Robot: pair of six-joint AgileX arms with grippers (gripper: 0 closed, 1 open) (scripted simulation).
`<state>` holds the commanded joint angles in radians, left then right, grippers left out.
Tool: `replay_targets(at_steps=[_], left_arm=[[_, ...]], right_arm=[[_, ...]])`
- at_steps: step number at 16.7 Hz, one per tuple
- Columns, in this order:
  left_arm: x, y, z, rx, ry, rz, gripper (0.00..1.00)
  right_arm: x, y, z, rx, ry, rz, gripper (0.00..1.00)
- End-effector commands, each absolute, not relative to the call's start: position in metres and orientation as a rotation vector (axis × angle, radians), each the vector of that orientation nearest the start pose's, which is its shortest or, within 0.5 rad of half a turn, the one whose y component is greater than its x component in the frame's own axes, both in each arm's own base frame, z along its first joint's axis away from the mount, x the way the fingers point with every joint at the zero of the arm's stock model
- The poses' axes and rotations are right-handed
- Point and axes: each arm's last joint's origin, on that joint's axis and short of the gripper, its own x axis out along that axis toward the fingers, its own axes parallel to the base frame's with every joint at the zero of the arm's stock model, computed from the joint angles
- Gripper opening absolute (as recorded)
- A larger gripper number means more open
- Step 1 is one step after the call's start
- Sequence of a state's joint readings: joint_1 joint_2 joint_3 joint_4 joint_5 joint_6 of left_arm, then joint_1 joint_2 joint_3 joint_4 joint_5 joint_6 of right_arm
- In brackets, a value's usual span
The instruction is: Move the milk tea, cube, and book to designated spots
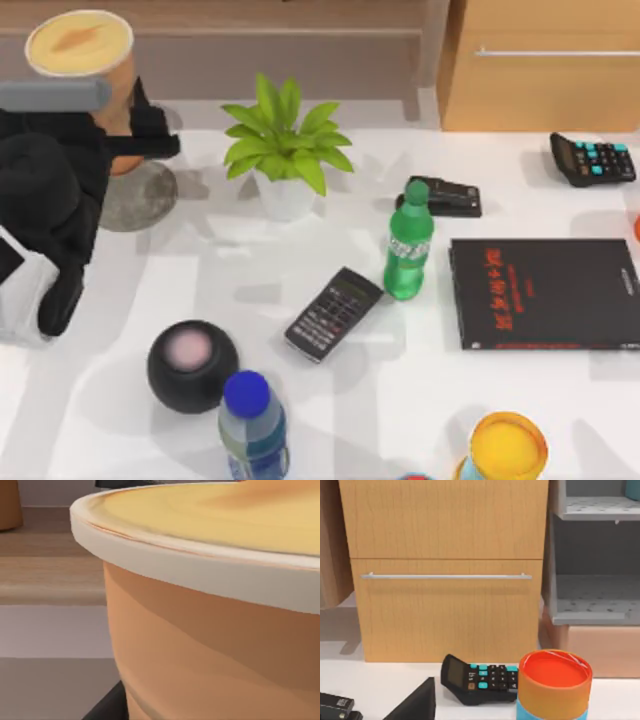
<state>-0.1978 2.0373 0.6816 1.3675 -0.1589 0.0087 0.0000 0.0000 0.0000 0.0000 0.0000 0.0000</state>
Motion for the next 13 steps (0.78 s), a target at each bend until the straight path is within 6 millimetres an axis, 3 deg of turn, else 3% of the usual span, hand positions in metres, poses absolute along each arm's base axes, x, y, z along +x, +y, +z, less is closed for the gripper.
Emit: replay_targets(at_steps=[9, 13], left_arm=[[0.347, -0.063, 0.081, -0.009, -0.008, -0.019, 0.00], [0.346, -0.064, 0.079, -0.008, -0.006, -0.020, 0.00]], right_arm=[[0.106, -0.001, 0.160, 0.000, 0.000, 0.000, 1.00], [0.106, -0.001, 0.160, 0.000, 0.000, 0.000, 1.00]])
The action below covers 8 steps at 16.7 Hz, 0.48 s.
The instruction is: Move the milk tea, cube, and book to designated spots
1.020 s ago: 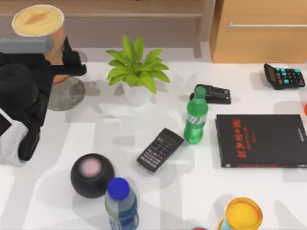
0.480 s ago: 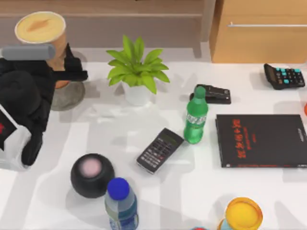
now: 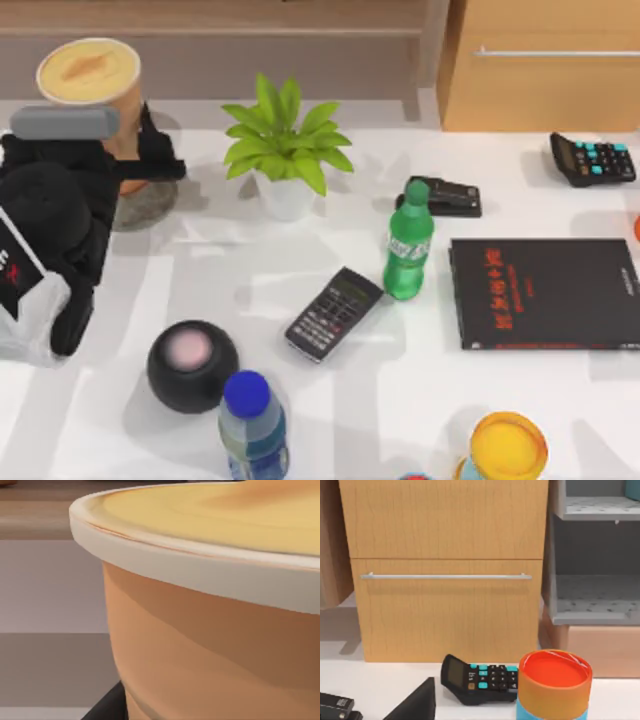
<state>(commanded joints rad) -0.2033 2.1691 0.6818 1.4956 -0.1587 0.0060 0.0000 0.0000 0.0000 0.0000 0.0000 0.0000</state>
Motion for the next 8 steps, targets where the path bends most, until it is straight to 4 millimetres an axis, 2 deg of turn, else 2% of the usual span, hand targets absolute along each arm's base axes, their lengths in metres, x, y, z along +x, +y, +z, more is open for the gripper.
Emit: replay_targets(at_steps=[8], left_arm=[[0.3465, -0.0636, 0.0787, -0.008, -0.006, -0.020, 0.60]], right_arm=[[0.1057, -0.0012, 0.1600, 0.000, 0.000, 0.000, 1.00]])
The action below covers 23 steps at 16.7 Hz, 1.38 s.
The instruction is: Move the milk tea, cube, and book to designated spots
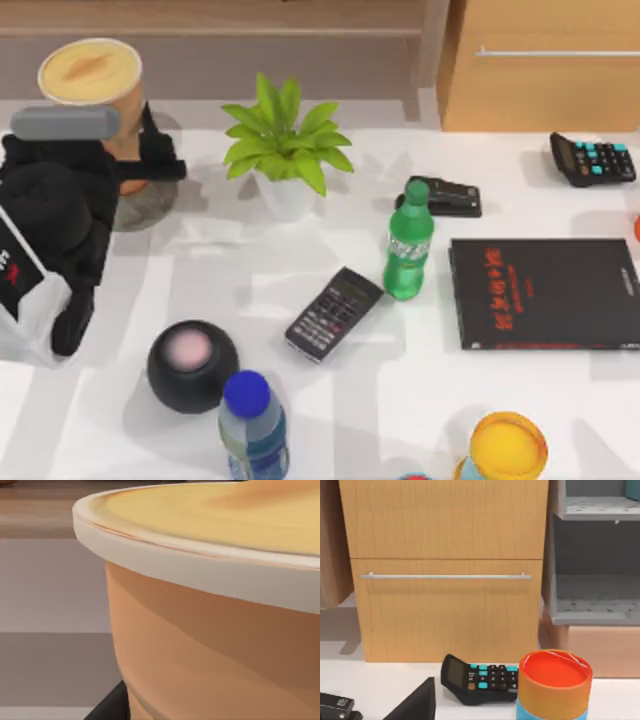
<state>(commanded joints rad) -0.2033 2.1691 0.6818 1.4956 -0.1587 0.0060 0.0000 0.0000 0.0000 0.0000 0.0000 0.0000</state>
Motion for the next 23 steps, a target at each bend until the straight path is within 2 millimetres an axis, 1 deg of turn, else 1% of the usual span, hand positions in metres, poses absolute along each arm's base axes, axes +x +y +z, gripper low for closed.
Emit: replay_targets(at_steps=[5, 6, 15, 17, 21, 23], left_arm=[[0.346, -0.064, 0.079, -0.008, -0.006, -0.020, 0.98], [0.346, -0.064, 0.079, -0.008, -0.006, -0.020, 1.00], [0.346, -0.063, 0.079, -0.009, -0.007, -0.020, 1.00], [0.339, -0.064, 0.080, -0.009, -0.010, -0.024, 1.00], [0.318, -0.063, 0.078, -0.008, -0.004, -0.019, 1.00], [0.317, -0.063, 0.079, -0.008, -0.006, -0.018, 1.00]], right_arm=[[0.106, -0.001, 0.160, 0.000, 0.000, 0.000, 1.00], [0.106, -0.001, 0.160, 0.000, 0.000, 0.000, 1.00], [0.106, -0.001, 0.160, 0.000, 0.000, 0.000, 1.00], [0.106, -0.001, 0.160, 0.000, 0.000, 0.000, 1.00], [0.106, -0.001, 0.160, 0.000, 0.000, 0.000, 1.00], [0.106, -0.001, 0.160, 0.000, 0.000, 0.000, 1.00]])
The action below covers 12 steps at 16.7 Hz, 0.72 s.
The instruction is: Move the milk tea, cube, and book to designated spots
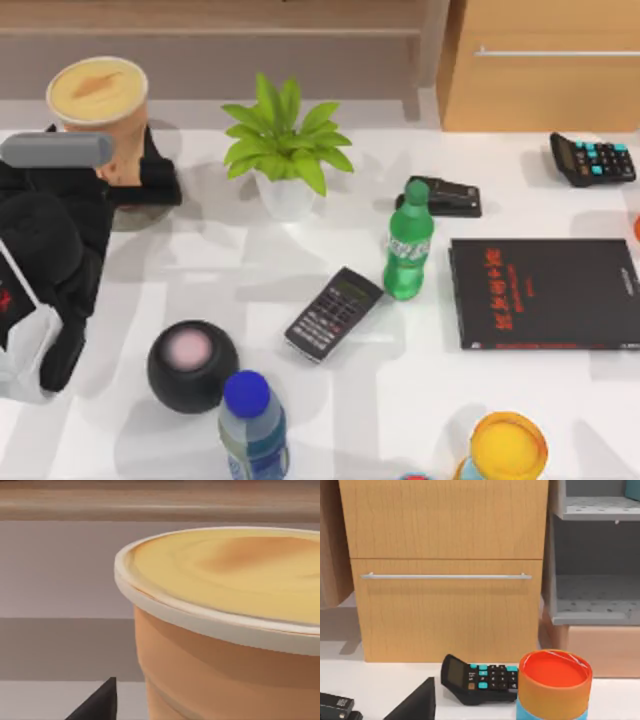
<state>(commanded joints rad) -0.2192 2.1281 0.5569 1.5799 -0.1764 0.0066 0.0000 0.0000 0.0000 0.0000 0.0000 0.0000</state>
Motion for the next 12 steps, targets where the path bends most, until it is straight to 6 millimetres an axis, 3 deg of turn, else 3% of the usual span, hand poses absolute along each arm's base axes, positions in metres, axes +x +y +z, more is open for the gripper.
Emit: replay_targets(at_steps=[4, 12], left_arm=[[0.317, -0.062, 0.081, -0.008, -0.005, -0.016, 1.00], [0.299, -0.061, 0.126, -0.008, -0.004, -0.014, 1.00]], right_arm=[[0.106, -0.001, 0.160, 0.000, 0.000, 0.000, 1.00], [0.106, -0.001, 0.160, 0.000, 0.000, 0.000, 1.00]])
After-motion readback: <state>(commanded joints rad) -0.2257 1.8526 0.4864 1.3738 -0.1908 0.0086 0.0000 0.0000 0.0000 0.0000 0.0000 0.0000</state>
